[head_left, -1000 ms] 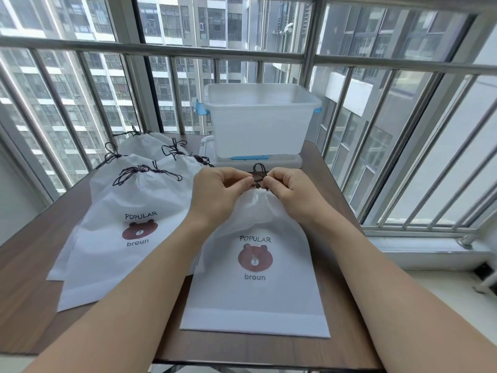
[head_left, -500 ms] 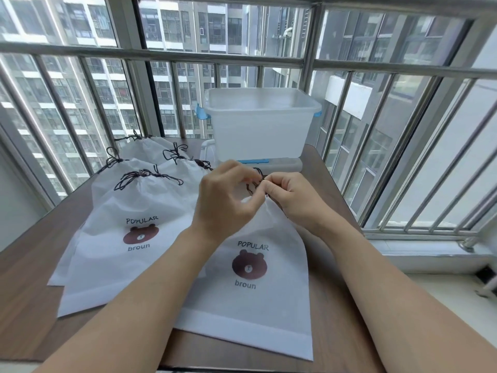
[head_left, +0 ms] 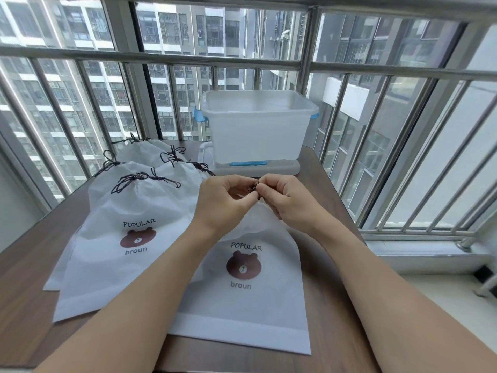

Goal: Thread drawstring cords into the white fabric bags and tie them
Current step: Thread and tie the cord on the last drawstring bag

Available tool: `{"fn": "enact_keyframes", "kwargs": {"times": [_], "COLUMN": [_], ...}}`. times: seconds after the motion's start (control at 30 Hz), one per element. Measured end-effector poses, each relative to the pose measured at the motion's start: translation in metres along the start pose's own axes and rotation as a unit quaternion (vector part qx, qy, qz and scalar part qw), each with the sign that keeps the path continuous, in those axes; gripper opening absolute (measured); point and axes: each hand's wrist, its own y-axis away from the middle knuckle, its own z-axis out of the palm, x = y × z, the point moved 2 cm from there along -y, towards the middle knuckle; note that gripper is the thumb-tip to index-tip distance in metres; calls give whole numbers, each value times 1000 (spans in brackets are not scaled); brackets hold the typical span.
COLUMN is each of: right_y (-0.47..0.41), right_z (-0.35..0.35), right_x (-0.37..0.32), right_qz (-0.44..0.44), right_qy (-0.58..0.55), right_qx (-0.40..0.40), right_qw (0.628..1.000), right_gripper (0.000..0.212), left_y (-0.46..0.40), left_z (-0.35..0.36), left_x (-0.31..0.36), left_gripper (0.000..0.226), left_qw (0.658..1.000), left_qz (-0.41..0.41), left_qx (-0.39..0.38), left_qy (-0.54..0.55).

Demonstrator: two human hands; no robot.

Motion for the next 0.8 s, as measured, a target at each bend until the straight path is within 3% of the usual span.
{"fn": "enact_keyframes", "kwargs": {"times": [0.13, 0.3, 0.4, 0.53, 0.67, 0.8], "right_y": [1, 3, 4, 2, 2, 3], "right_z": [-3, -5, -7, -10, -8, -10], "right_x": [1, -4, -5, -4, -4, -5], "right_qz": [-20, -31, -45, -59, -45, -63], "right_qy": [36, 106, 159, 154, 55, 73], "right_qx": [20, 27, 43, 91, 71, 90], "right_qw": [999, 994, 985, 982, 995, 991], "right_gripper": [23, 28, 22, 10, 12, 8], "left_y": [-1, -2, -3, -4, 0, -1], "left_z": [-2, -3, 0, 4, 6, 4], "left_x": [-3, -9, -11, -13, -9, -16], "left_gripper": [13, 9, 10, 17, 19, 18], "left_qw": [999, 999, 998, 985, 933, 945], "left_qz": [-25, -1, -28, -127, -207, -190], "left_qx": [-14, -27, -30, -66, -102, -82], "left_qy": [31, -46, -44, 92, 275, 253]}}
